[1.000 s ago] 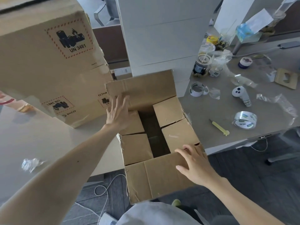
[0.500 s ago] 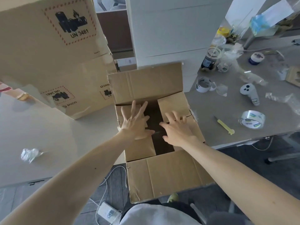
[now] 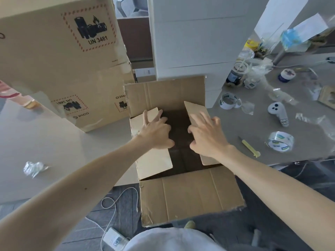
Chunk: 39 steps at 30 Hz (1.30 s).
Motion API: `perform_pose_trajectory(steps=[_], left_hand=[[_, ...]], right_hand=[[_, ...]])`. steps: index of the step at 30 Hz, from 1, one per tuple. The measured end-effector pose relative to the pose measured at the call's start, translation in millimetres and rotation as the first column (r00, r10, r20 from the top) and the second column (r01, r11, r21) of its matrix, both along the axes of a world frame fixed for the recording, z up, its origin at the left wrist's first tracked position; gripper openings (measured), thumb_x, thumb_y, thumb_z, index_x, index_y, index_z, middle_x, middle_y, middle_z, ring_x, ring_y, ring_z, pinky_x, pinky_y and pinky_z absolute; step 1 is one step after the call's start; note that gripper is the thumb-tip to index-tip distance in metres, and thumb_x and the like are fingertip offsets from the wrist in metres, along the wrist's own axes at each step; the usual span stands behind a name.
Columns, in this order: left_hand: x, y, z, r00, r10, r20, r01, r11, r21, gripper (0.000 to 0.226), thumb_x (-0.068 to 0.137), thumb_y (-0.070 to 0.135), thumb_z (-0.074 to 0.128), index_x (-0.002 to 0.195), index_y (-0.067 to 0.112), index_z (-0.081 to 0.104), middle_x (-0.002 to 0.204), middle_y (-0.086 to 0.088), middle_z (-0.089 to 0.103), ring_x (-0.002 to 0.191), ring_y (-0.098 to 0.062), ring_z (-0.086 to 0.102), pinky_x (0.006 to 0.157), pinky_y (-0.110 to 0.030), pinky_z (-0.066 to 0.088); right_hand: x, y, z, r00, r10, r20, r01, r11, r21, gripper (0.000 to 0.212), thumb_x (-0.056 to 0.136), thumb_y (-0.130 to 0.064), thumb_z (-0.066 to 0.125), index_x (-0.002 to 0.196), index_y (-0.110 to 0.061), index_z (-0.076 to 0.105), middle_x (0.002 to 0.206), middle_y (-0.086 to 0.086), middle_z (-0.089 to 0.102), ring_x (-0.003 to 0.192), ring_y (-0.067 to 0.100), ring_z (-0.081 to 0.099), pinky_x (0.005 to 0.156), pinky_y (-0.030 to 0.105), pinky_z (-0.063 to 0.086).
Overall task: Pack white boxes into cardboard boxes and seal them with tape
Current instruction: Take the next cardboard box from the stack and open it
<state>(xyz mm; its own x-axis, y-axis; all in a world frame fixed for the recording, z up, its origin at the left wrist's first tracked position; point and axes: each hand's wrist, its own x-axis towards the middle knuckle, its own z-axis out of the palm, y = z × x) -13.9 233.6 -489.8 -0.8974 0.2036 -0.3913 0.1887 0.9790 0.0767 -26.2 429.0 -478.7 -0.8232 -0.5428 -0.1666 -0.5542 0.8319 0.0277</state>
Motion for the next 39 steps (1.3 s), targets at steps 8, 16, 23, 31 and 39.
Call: perform_pose_trajectory(steps=[8, 16, 23, 31, 39], left_hand=[[9, -44, 55, 0.993, -0.114, -0.014, 0.101, 0.922, -0.375, 0.081, 0.074, 0.032, 0.071, 0.146, 0.029, 0.035, 0.155, -0.014, 0.024, 0.150, -0.030, 0.006, 0.112, -0.069, -0.003], [19, -75, 45, 0.998, 0.055, 0.022, -0.034, 0.835, -0.550, 0.114, 0.057, 0.071, 0.076, 0.149, 0.028, 0.025, 0.149, -0.019, 0.034, 0.144, -0.037, 0.016, 0.111, -0.064, -0.006], [23, -89, -12, 0.886, 0.424, 0.188, -0.445, 0.891, 0.093, 0.126, 0.075, 0.052, 0.080, 0.155, 0.031, -0.014, 0.159, -0.017, 0.020, 0.137, -0.039, 0.040, 0.108, -0.044, 0.039], [36, -84, -45, 0.825, 0.559, 0.083, -0.557, 0.780, 0.287, 0.126, 0.075, 0.010, 0.076, 0.147, 0.053, -0.017, 0.141, -0.014, 0.034, 0.100, -0.043, 0.059, 0.080, -0.048, 0.056], [74, -110, -49, 0.783, 0.621, -0.023, -0.609, 0.774, 0.176, 0.093, 0.086, 0.044, 0.068, 0.152, 0.049, 0.003, 0.127, -0.007, 0.055, 0.105, -0.037, 0.061, 0.082, -0.043, 0.054]], right_hand=[[-32, 72, 39, 0.982, -0.106, -0.155, 0.129, 0.981, 0.148, 0.032, 0.089, -0.025, 0.060, 0.121, -0.021, 0.060, 0.162, 0.001, 0.010, 0.148, 0.033, 0.003, 0.109, 0.061, 0.018], [-41, 110, -12, 0.964, -0.261, 0.053, 0.246, 0.948, 0.202, 0.060, 0.100, -0.046, 0.038, 0.153, -0.022, 0.024, 0.164, 0.003, 0.003, 0.149, 0.034, -0.007, 0.117, 0.060, 0.002], [-14, 77, -66, 0.831, -0.391, 0.397, 0.443, 0.896, -0.045, 0.085, 0.097, -0.052, 0.046, 0.156, -0.017, -0.003, 0.164, 0.008, 0.000, 0.149, 0.035, 0.008, 0.120, 0.049, 0.016], [2, 67, -80, 0.788, -0.377, 0.486, 0.543, 0.798, -0.262, 0.069, 0.103, -0.017, 0.042, 0.156, -0.021, -0.002, 0.163, 0.005, 0.014, 0.139, 0.032, 0.039, 0.106, 0.039, 0.040], [23, 58, -86, 0.819, -0.248, 0.517, 0.467, 0.812, -0.351, 0.066, 0.103, -0.012, 0.040, 0.156, -0.023, 0.003, 0.163, 0.002, 0.016, 0.141, 0.027, 0.036, 0.109, 0.036, 0.036]])
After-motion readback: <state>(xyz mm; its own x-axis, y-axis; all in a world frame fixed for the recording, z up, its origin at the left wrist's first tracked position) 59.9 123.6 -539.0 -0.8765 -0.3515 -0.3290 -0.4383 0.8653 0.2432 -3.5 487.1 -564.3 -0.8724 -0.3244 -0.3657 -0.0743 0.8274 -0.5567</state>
